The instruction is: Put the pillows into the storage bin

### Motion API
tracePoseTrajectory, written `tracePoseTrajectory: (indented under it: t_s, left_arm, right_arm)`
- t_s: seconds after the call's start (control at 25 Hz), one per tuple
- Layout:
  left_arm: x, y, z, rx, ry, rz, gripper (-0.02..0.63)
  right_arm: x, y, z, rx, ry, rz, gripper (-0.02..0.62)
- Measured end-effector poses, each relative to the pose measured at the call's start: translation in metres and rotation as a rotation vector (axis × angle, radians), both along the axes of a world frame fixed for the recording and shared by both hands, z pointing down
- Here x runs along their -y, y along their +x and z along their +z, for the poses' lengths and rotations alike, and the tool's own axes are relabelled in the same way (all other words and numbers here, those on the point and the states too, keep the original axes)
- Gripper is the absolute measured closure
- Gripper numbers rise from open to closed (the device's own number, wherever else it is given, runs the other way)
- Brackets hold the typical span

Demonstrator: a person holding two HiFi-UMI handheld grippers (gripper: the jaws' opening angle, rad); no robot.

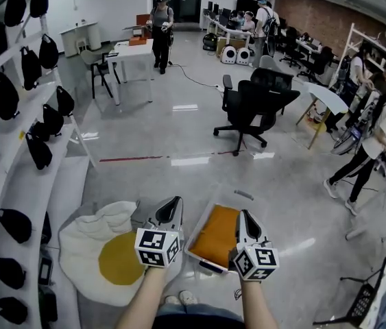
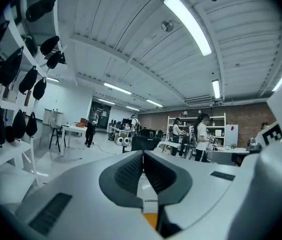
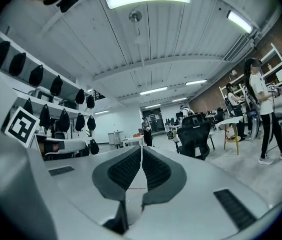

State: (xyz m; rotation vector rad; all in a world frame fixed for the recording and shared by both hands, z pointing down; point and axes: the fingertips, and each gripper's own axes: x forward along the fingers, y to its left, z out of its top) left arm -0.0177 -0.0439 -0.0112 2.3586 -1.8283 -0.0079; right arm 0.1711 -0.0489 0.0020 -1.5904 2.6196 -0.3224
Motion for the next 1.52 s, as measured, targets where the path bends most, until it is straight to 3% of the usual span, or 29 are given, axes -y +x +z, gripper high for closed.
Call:
tracePoseTrajectory:
  t_s: [0.44, 1.52]
  left_arm:
    - [-0.025, -0.027, 0.008, 0.042, 0.013, -0.015, 0.584]
    - [-0.038, -0.061, 0.019, 0.068, 0.0, -0.092, 0.585]
  right_arm:
    - [-0.014, -0.027, -0.013, -0.05, 0.059, -0.027, 0.595]
    - [-0.005, -0.056, -0.002, -0.059, 0.014, -0.096, 0.597]
